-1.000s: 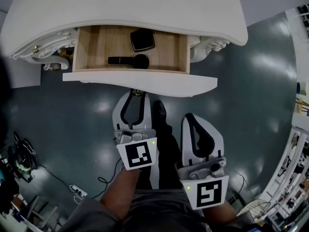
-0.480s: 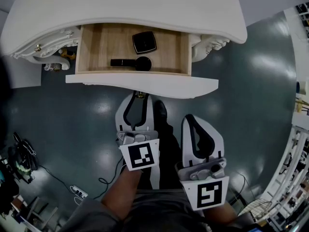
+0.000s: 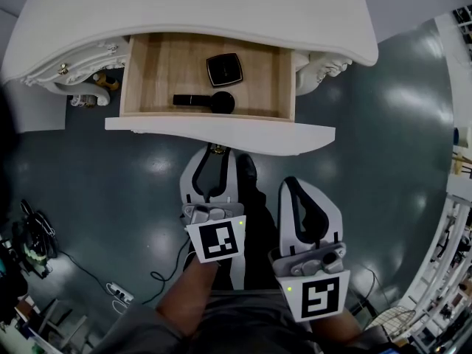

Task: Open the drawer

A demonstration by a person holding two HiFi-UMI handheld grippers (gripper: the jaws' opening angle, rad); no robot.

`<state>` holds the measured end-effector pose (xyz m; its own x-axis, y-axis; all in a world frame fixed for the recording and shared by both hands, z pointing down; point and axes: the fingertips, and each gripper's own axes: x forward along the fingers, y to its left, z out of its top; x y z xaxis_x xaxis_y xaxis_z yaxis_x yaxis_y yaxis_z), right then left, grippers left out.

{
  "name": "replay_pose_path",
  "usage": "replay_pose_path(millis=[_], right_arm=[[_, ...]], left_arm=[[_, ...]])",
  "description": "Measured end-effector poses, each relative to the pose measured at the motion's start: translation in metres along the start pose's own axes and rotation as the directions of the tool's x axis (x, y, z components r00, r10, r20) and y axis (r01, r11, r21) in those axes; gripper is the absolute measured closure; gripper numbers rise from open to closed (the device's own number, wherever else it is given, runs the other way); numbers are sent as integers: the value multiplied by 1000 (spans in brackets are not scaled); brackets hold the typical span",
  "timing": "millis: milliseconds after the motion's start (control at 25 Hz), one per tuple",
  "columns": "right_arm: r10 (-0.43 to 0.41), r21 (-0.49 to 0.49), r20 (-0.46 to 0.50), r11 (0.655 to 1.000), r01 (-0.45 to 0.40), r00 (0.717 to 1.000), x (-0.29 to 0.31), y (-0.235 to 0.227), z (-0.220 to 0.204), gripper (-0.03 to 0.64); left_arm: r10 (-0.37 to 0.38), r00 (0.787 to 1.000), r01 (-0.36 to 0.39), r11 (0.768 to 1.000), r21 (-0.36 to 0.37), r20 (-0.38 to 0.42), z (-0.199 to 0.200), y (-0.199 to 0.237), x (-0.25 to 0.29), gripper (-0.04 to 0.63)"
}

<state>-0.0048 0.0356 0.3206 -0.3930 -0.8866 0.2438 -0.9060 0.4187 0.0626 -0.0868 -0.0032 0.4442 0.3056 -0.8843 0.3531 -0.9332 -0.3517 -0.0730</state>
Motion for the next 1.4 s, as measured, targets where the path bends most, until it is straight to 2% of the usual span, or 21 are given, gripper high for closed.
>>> replay_pose_path(millis=[760,1400], right_arm=[[14,-11,14,1000,-14,1000,-29,27,-3,603],[28,-12,17,1000,-28,999,-19,28,3,603]], left_arm=[[-7,1000,7,1000,-5,7,-15,-12,-42,465],[-13,1000,13,1000,-11,-4,-16,-13,-42,465]])
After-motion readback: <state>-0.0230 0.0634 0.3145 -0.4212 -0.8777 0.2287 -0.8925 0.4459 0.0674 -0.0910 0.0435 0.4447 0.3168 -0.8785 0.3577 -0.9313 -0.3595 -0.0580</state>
